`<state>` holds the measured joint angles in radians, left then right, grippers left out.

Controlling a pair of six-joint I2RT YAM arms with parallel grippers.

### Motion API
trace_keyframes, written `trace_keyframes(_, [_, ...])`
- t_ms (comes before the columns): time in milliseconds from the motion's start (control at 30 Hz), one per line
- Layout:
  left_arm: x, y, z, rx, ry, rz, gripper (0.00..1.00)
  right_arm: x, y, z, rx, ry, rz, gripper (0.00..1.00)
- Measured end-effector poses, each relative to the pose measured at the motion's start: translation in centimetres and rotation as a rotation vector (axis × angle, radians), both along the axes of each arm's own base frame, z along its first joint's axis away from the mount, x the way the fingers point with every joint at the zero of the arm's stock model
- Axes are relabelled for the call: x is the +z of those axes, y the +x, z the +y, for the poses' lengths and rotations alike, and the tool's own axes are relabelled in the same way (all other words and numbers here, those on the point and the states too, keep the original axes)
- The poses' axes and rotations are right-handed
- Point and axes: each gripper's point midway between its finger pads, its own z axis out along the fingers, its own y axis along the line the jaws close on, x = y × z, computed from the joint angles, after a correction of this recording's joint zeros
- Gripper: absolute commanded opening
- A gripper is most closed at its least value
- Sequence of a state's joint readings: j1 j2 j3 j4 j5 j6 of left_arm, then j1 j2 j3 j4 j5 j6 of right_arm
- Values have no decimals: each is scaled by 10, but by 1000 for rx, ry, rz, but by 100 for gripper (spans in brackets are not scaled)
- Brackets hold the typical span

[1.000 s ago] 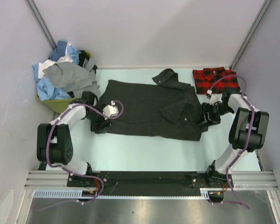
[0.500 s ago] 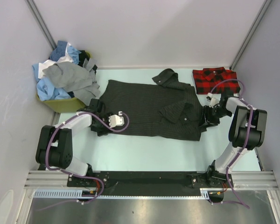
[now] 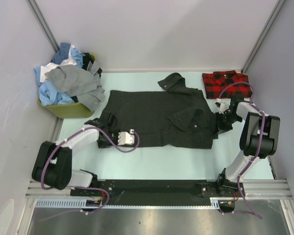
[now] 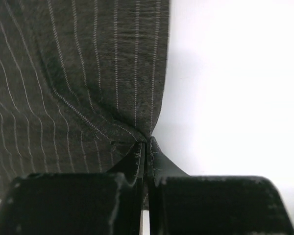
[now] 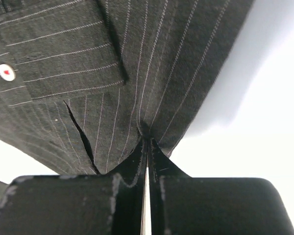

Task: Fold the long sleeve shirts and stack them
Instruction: Fold the shirt

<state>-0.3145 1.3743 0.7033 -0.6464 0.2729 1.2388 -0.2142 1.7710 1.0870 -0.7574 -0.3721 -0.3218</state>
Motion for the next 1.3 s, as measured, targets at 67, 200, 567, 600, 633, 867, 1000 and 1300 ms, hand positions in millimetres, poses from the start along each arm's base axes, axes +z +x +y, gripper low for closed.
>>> trace_keyframes(67, [3, -18, -7, -42, -7, 26, 0, 2, -3, -8, 24, -39, -4, 0])
trace_keyframes(200, [7, -47, -15, -93, -25, 73, 20, 9, -11, -31, 70, -117, -16, 3])
trace_keyframes(567, [21, -31, -4, 90, -82, 131, 75, 72, -1, -3, 244, -15, -156, 60])
trace_keyframes(600, [30, -23, -9, 97, -107, 113, 76, 76, 0, 1, 259, -11, -176, 62])
trace_keyframes(633, [38, -16, -14, 101, -131, 97, 77, 80, 2, 7, 278, -8, -198, 63])
trace_keyframes(867, [74, 15, -39, 159, -250, 75, 78, 53, 23, 34, 376, 9, -178, 65])
trace_keyframes(1000, [87, 23, -47, 192, -288, 74, 78, 26, 32, 31, 377, -2, -130, 66])
trace_keyframes(1300, [102, 32, -52, 250, -324, 64, 79, 5, 37, 28, 371, -38, -84, 33])
